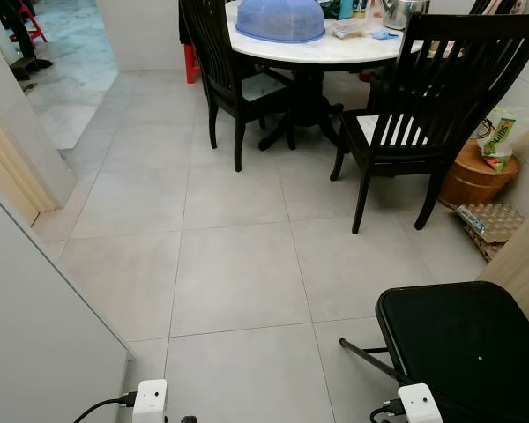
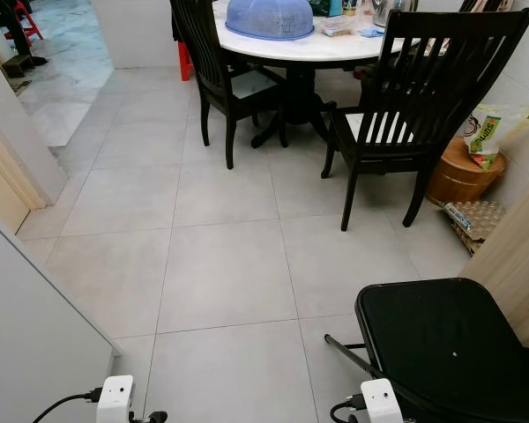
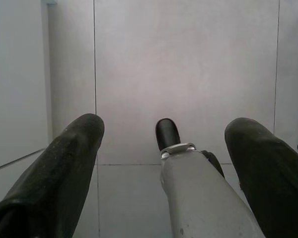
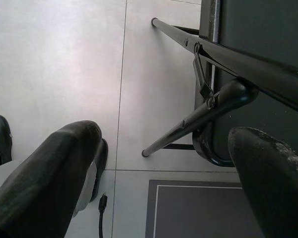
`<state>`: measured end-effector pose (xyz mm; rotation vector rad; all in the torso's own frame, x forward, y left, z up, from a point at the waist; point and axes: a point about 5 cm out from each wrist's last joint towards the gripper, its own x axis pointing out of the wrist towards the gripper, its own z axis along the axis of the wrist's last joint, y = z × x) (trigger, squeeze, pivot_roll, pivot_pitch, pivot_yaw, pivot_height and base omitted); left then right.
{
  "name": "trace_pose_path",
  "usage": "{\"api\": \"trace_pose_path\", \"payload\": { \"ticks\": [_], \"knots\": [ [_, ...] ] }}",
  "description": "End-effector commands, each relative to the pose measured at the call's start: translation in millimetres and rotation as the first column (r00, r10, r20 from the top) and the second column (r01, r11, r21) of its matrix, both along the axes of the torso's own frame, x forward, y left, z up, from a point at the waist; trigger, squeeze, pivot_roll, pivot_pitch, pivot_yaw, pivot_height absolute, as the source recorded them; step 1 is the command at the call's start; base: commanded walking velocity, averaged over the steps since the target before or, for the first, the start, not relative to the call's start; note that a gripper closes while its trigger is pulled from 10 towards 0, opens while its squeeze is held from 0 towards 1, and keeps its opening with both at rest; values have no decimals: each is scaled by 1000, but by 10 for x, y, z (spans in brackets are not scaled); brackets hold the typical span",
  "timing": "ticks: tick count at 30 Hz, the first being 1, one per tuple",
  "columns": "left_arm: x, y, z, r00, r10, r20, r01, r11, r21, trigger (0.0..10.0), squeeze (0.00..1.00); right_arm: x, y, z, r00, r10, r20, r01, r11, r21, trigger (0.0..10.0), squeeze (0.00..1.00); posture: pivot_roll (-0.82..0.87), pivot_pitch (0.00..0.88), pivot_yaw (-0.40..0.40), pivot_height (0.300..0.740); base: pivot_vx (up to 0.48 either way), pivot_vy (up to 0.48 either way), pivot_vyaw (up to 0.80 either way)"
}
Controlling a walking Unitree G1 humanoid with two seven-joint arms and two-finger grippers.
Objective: Restocking fridge
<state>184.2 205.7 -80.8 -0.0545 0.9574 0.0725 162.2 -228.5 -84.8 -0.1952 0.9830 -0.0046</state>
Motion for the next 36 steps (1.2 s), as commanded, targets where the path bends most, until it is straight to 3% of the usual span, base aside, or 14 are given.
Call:
{"api": "trace_pose_path", "payload": {
  "ticks": [1,36],
  "knots": [
    [-41,2,-32,993,98,-60,-101,994,-38,10000,0,440,54,193,986,-158,56,142,965,220,10000,0,-27,0,-59,740,0,0,0],
    [-72,13,-43,995,72,-67,-75,996,-39,10000,0,441,56,193,985,-157,65,141,967,211,10000,0,-29,0,-52,740,0,0,0]
  ]
}}
